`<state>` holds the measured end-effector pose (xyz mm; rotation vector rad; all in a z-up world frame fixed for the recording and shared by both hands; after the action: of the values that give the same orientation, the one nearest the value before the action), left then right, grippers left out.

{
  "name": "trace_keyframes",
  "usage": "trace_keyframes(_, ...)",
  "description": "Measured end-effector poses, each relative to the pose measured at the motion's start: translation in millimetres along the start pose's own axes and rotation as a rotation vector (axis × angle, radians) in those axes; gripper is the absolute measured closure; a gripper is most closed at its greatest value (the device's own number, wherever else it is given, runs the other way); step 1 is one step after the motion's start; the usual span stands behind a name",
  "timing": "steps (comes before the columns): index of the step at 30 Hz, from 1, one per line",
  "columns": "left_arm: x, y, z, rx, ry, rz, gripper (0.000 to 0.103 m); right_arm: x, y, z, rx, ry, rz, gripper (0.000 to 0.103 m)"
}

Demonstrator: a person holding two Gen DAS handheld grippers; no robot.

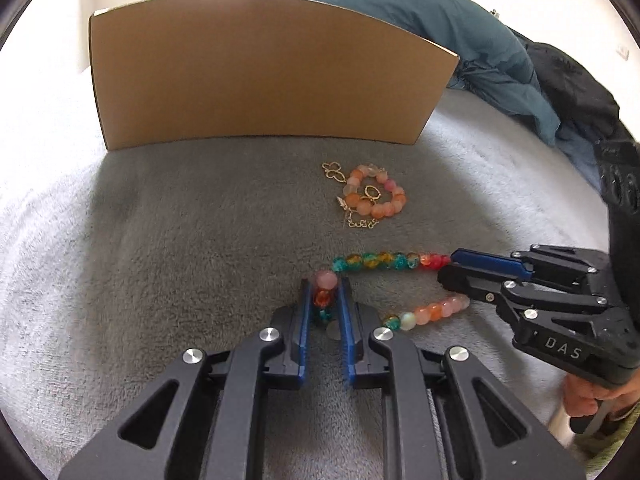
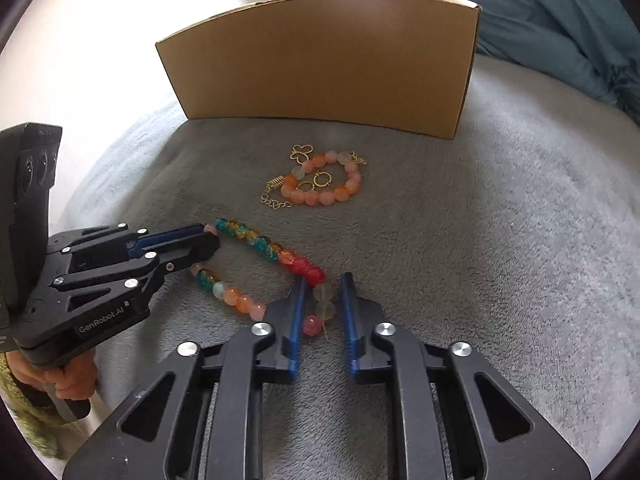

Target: Organize jewelry

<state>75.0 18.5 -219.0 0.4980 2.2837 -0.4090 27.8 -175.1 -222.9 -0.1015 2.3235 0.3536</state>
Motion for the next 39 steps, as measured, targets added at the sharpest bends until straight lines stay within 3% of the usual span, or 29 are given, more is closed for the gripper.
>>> trace_keyframes(5, -1, -12, -9, -0.072, -0.054, 0.122, 0.094, -5, 5, -13, 0.019, -0.056, -0.036, 0.096)
trace_keyframes(14, -32, -7, -47, -0.055, -0.141, 0.065, 0.094, -41, 19, -47, 0.001, -0.156, -0.056, 0.096)
trace_keyframes(19, -82, 6, -75, -0.048, -0.229, 0.029, 0.094, -90, 30, -66, -0.026, -0.242, -0.101, 0.096)
trace_keyframes(25, -169, 39, -89, -0.063, -0.321, 0.009, 0.094, -179, 40, -58, -0.092, -0.337, -0.108, 0.096)
trace_keyframes(29, -213, 70, -63, -0.092, -0.284, 0.005, 0.094, -232, 32, -12, -0.160, -0.274, -0.033, 0.096)
trace_keyframes(33, -236, 101, -17, -0.145, -0.165, 0.026, 0.094, -257, 29, 45, -0.189, -0.149, 0.044, 0.096)
trace_keyframes(39, -221, 132, 45, -0.212, 0.023, 0.036, 0.094, -253, 31, 122, -0.187, 0.061, 0.118, 0.096)
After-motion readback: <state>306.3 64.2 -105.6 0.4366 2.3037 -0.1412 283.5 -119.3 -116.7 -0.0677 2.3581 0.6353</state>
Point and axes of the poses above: each gripper's, at about its wrist camera, not at the fingertips, and z roughly the way its jaws point, y to its left, x to its underside, the point moved 5 cm from there along z, roughly the way its jaws point, and after that the axes turned 13 degrees about -y, right-handed, at the moved point
